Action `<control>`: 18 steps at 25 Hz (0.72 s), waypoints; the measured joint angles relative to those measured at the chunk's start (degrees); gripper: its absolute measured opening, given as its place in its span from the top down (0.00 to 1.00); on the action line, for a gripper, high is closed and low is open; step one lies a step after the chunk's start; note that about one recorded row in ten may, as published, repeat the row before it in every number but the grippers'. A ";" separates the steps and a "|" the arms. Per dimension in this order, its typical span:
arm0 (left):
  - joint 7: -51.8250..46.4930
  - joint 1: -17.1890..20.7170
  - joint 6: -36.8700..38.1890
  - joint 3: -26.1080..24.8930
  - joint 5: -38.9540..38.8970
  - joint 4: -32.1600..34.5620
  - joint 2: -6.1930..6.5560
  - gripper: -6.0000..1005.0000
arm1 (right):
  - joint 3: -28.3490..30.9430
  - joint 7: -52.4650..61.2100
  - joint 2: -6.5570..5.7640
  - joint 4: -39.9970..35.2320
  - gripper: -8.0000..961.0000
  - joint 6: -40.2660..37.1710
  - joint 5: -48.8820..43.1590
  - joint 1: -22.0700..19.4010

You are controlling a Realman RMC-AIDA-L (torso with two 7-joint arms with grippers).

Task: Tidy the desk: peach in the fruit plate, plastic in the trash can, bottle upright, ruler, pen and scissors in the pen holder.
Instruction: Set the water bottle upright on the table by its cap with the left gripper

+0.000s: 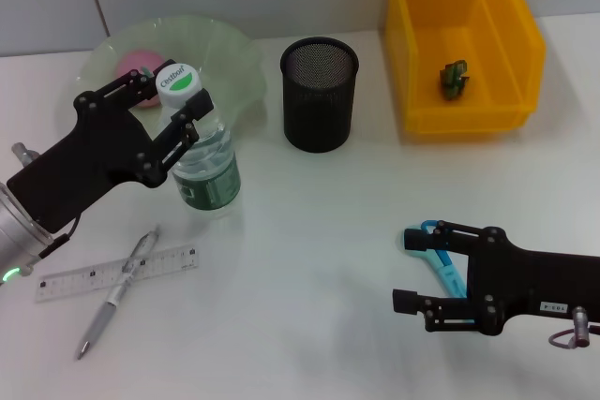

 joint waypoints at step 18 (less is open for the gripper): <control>4.31 -4.41 -6.45 1.49 -0.15 -3.61 -0.35 0.51 | -0.51 0.00 0.57 0.22 0.14 0.70 0.00 0.85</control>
